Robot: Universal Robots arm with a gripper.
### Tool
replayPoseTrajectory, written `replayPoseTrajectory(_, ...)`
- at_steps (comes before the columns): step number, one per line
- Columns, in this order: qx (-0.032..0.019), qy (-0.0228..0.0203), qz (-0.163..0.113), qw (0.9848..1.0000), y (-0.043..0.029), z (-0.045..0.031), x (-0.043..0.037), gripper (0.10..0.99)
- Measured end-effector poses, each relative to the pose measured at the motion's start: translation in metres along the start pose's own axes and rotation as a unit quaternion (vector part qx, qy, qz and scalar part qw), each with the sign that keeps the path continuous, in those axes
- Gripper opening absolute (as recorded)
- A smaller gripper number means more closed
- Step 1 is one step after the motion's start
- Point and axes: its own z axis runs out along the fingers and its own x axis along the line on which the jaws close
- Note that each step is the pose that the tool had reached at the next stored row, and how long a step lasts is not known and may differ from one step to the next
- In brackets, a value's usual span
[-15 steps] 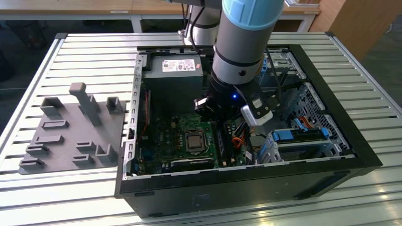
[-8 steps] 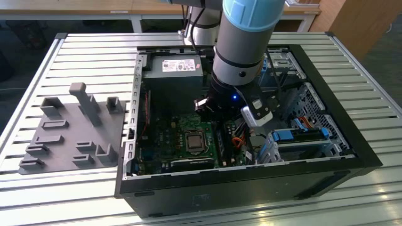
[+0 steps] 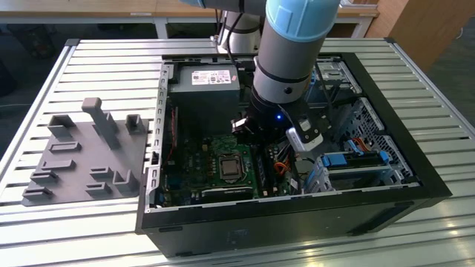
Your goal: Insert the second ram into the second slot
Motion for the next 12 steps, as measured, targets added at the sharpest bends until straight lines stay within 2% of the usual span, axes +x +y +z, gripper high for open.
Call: replayPoseTrajectory(12,0.0001,0.0002,-0.003,1.0,-0.0012,0.0024,-0.0024,0.133)
